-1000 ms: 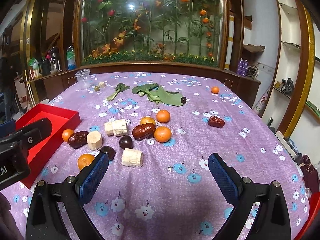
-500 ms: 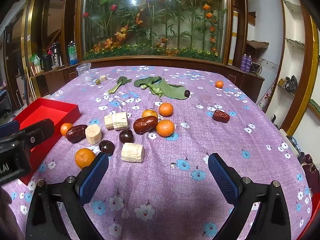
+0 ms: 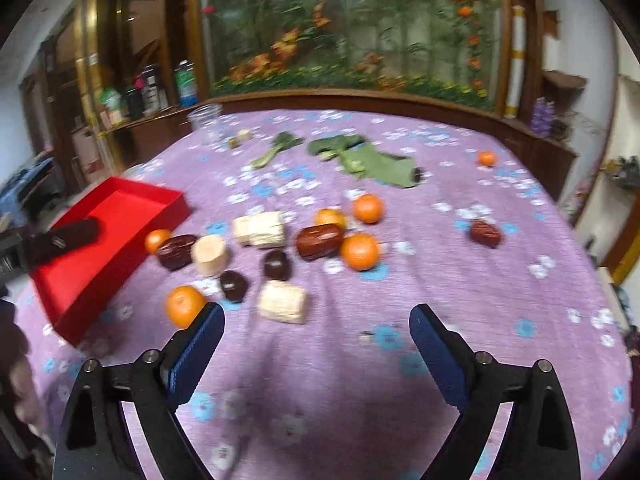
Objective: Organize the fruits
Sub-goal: 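Move both tools toward the fruits on the tablecloth, then grasp the orange with the left tool while the right tool grasps a cream yam piece, then drop the orange from the left tool into the box while the right drops yam, then grasp the dark date with the left tool while the right tool grasps a red jujube, then drop the date from the left tool into the box while the right drops jujube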
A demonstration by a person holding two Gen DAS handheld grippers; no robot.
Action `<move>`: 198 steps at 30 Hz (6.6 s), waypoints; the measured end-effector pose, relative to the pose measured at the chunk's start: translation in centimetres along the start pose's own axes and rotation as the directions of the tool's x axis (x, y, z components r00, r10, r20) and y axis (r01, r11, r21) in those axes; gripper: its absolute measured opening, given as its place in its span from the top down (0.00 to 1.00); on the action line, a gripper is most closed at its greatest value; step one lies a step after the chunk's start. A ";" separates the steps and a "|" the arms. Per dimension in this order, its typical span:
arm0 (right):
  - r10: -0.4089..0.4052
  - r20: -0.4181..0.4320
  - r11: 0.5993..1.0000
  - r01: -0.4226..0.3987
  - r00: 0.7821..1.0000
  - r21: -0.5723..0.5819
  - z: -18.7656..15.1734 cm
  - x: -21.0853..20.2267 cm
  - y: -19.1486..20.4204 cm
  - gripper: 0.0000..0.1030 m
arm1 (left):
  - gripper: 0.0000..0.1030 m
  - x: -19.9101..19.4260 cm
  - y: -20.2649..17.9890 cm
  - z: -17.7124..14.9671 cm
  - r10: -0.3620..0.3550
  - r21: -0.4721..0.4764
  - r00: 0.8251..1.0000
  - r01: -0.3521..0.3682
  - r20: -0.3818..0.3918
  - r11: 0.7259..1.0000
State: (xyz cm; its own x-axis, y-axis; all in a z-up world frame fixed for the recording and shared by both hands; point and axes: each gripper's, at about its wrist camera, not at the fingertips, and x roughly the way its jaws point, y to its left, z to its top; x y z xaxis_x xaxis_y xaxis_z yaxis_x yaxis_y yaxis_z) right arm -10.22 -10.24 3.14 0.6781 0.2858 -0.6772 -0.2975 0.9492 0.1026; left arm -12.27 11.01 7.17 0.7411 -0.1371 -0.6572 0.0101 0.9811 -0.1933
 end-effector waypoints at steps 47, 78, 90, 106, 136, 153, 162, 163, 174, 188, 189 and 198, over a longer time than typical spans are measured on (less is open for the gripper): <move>0.240 -0.092 0.970 -0.242 0.966 -0.003 3.2 1.1 6.1 0.66 | 0.70 -0.5 6.1 1.0 -0.053 -0.127 0.998 0.049 -0.028 0.991; 0.380 -0.201 0.869 -0.423 0.903 -0.257 2.4 6.1 23.7 0.55 | 0.40 -5.3 17.3 0.0 0.255 -0.341 0.965 -0.222 0.054 0.914; 0.380 -0.110 0.908 -0.393 0.918 -0.145 1.8 3.0 17.6 0.42 | 0.09 -10.2 12.1 0.8 0.307 -0.283 0.929 -0.244 0.206 0.928; 0.100 -0.060 0.977 -0.086 0.993 0.194 -2.4 0.0 -5.2 0.38 | 0.08 -4.2 2.2 -0.3 0.042 -0.085 0.999 -0.039 0.034 0.996; 0.025 -0.040 0.935 -0.009 0.999 0.355 1.3 2.5 -14.8 0.38 | 0.50 9.6 -4.8 1.2 0.039 0.443 0.974 0.066 -0.223 0.894; -0.147 -0.130 0.943 0.179 0.981 0.279 5.7 10.2 -20.1 0.39 | 0.52 10.7 -4.4 0.7 0.044 0.422 0.960 0.081 -0.277 0.903; -0.149 -0.116 0.958 0.172 0.982 0.230 5.4 9.7 -18.7 0.53 | 0.68 9.8 -3.1 1.0 0.029 0.317 0.971 0.049 -0.236 0.947; -0.143 -0.110 0.958 0.165 0.984 0.235 5.4 9.3 -18.5 0.53 | 0.69 9.5 -2.8 1.1 0.018 0.299 0.971 0.056 -0.239 0.953; -0.077 -0.072 0.969 0.092 0.994 0.230 4.4 5.5 -15.1 0.52 | 0.71 6.9 -2.1 0.1 -0.031 0.248 0.975 0.086 -0.219 0.965; 0.061 -0.035 0.988 -0.056 0.998 0.145 2.5 1.7 -7.7 0.52 | 0.71 1.9 -1.4 -0.9 -0.059 0.190 0.990 0.083 -0.129 0.978; 0.071 -0.034 0.988 -0.065 0.997 0.140 2.5 1.5 -7.2 0.52 | 0.71 1.6 -1.2 -1.0 -0.061 0.182 0.990 0.083 -0.124 0.980; 0.114 -0.035 0.988 -0.110 0.993 0.105 2.1 0.5 -4.0 0.52 | 0.71 -1.4 -0.1 -1.5 -0.053 0.162 0.996 0.064 -0.072 0.985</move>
State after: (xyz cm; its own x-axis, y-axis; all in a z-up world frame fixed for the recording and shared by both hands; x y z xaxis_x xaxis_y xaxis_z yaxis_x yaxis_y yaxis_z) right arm -7.28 -13.58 3.91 0.6156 0.3877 -0.6861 -0.2984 0.9205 0.2523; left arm -14.34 10.88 7.02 0.6893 -0.1985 -0.6967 0.1664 0.9794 -0.1145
